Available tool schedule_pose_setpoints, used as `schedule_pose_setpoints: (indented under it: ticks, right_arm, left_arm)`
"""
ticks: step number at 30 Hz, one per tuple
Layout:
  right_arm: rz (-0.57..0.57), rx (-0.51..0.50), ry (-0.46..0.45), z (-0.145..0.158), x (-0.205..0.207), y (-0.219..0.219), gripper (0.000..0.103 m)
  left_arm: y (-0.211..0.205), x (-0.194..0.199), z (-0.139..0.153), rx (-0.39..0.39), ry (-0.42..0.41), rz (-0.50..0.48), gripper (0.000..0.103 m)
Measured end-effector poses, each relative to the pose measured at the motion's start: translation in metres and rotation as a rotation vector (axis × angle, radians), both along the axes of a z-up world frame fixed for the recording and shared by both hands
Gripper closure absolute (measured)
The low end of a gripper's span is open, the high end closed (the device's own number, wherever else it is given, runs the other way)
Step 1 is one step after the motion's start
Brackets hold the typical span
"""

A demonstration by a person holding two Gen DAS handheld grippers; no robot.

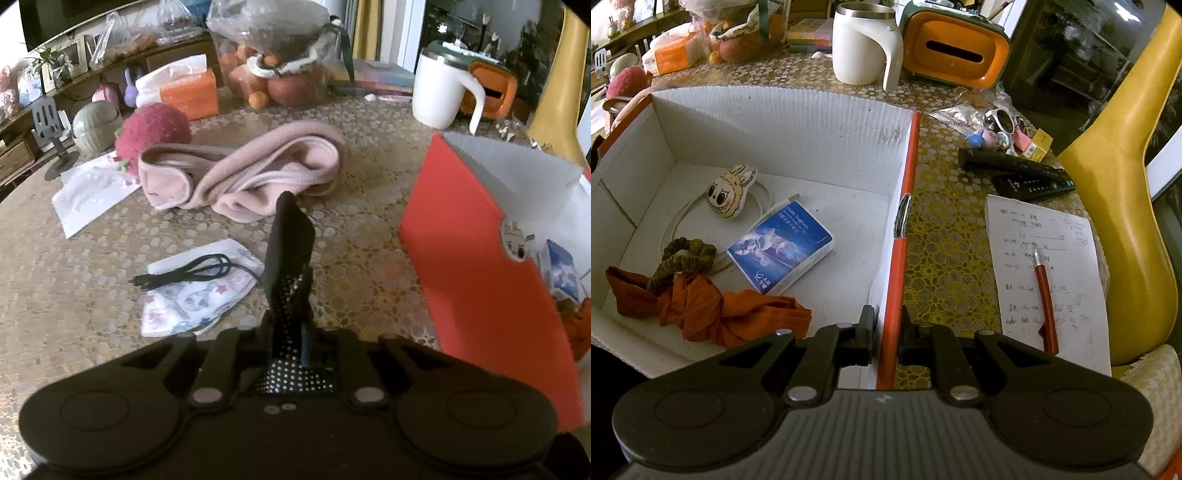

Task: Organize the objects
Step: 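Close the left gripper on the black polka-dot cloth and lift it, then carry the black polka-dot cloth over the shoebox with the left gripper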

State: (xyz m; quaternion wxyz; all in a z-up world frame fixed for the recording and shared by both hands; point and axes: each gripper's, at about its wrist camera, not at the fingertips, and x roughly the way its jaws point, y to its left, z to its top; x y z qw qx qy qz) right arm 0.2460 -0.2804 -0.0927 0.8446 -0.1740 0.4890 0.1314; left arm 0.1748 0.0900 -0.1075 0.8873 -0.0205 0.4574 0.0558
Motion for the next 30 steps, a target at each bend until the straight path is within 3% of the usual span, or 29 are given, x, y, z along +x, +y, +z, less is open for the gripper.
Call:
schedule_pose_setpoints:
  ticks: [12, 30]
  right_arm:
    - [-0.002, 0.000, -0.007, -0.001, -0.001, 0.001, 0.092]
    - [-0.004, 0.006, -0.008, 0.000, -0.001, 0.001, 0.092]
  left_arm:
    - [-0.011, -0.023, 0.056, -0.007, -0.025, -0.039, 0.093]
    - [-0.105, -0.005, 0.119, -0.016, -0.127, -0.237, 0.093]
